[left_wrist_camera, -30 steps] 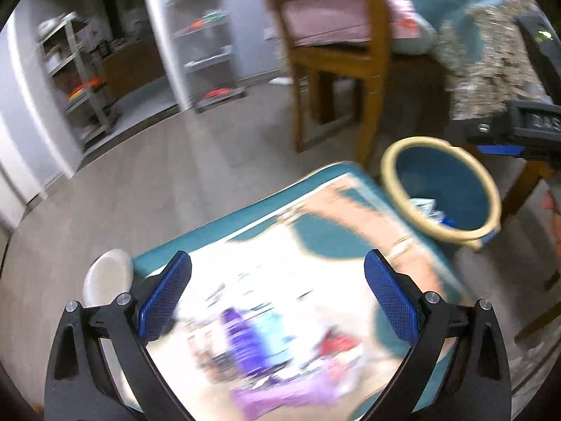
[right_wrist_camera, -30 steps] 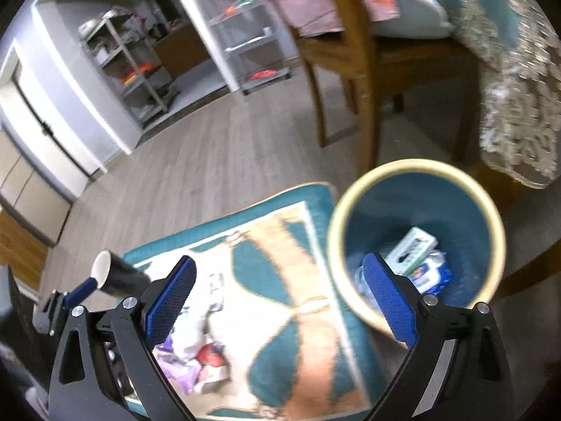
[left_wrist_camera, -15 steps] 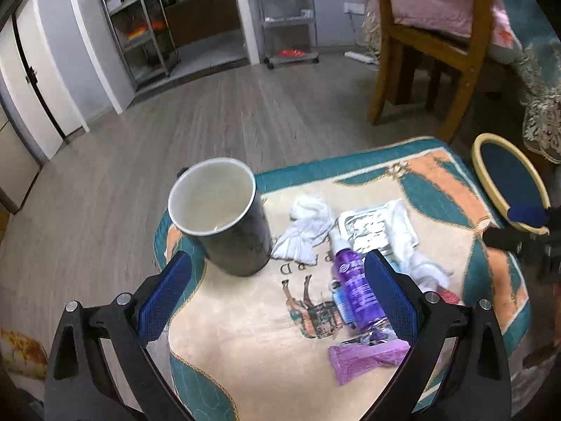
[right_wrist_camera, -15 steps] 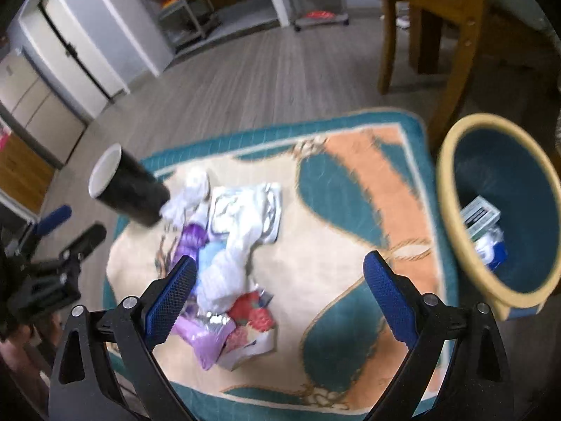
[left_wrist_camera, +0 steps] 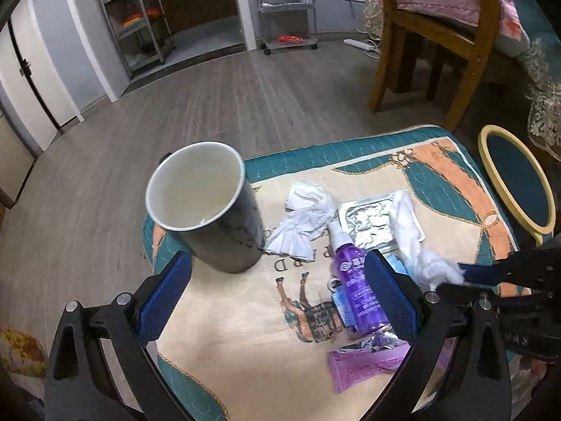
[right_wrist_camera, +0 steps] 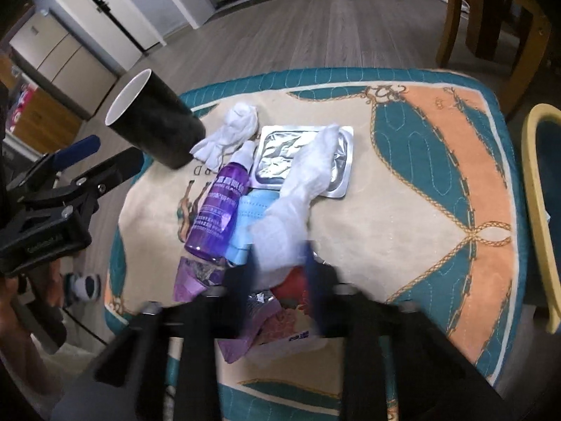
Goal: Collect trash
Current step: 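Move both tools back over the cushion toward the tissue and spray bottle, then grasp the purple spray bottle with the left tool while the right tool grasps a white tissue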
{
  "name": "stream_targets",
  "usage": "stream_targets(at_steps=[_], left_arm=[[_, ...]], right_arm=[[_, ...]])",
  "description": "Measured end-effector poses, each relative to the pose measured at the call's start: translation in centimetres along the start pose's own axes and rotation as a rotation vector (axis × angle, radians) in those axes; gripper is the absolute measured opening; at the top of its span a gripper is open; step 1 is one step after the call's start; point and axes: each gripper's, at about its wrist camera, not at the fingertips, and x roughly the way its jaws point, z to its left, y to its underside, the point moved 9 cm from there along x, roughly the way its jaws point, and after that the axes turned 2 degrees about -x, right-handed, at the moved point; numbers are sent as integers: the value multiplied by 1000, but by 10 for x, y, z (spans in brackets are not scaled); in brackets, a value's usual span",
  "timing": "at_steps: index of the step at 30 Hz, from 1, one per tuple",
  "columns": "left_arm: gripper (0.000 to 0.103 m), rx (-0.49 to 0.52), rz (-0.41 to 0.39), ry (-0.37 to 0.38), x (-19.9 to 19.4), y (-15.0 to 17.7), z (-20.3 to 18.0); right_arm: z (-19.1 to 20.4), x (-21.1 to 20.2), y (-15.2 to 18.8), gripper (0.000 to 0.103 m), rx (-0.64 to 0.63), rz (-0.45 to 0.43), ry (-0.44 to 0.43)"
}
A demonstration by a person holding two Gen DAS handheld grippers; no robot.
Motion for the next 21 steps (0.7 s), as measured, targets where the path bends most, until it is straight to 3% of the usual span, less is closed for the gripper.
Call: stream_targets(at_steps=[2, 5, 9, 21], left_arm=[[97, 9, 4, 9, 2, 0, -4], [97, 20, 10, 20, 5, 1, -11], [97, 32, 25, 34, 11, 2, -21], [97, 64, 112, 101, 34, 18, -53]], right_arm=[[-3, -2, -2, 9, 13, -6, 1], [-10, -10, -9, 6, 30, -24, 10], [-21, -33, -25, 6, 34, -88, 42], [-48, -99, -56, 5, 117, -254, -1]])
